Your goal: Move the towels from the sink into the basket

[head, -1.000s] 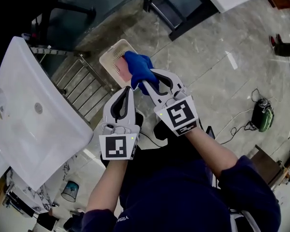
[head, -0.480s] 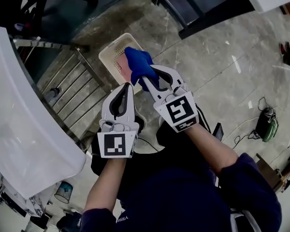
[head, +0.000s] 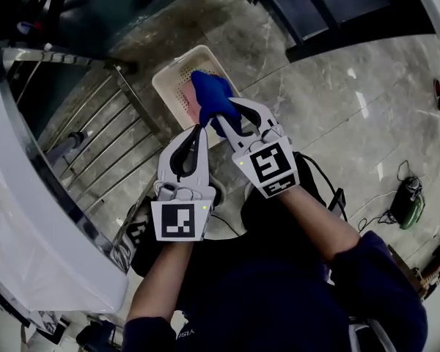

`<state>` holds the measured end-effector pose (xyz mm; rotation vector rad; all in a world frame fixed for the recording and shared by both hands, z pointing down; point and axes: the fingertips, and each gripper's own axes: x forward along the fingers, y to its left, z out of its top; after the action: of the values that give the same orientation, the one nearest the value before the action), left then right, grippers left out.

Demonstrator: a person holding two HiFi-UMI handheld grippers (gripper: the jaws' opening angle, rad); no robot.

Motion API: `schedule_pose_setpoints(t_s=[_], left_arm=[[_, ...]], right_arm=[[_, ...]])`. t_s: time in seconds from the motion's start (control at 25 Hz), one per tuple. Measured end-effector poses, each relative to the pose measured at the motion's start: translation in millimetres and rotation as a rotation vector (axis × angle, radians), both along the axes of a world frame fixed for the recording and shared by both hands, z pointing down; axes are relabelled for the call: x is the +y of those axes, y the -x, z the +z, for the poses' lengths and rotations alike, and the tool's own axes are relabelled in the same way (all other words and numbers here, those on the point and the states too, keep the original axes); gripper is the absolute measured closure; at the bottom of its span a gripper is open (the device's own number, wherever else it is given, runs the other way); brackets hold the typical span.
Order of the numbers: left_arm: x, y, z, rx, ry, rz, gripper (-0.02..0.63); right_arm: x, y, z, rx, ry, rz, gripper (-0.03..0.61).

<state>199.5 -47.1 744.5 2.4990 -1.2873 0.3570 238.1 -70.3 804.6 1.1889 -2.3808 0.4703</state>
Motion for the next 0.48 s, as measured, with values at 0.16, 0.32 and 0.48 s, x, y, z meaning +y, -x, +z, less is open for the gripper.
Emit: schedule_pose_setpoints(t_s=[0.16,0.32,0.48], left_arm=[[-2,3,17,0.001,0.011,-0.004,0.612],[-4,5,24,0.007,0.004,-0.008,0.611],[-8,8,32,0.011,0.015,-0.023,0.612]], right_arm=[[-4,5,26,0.009,0.017,-0.006,0.502],[-7,9,43,0.008,0.036,-0.008,0.5],[-11,12,57,0.018,0.047,-0.011,0.499]])
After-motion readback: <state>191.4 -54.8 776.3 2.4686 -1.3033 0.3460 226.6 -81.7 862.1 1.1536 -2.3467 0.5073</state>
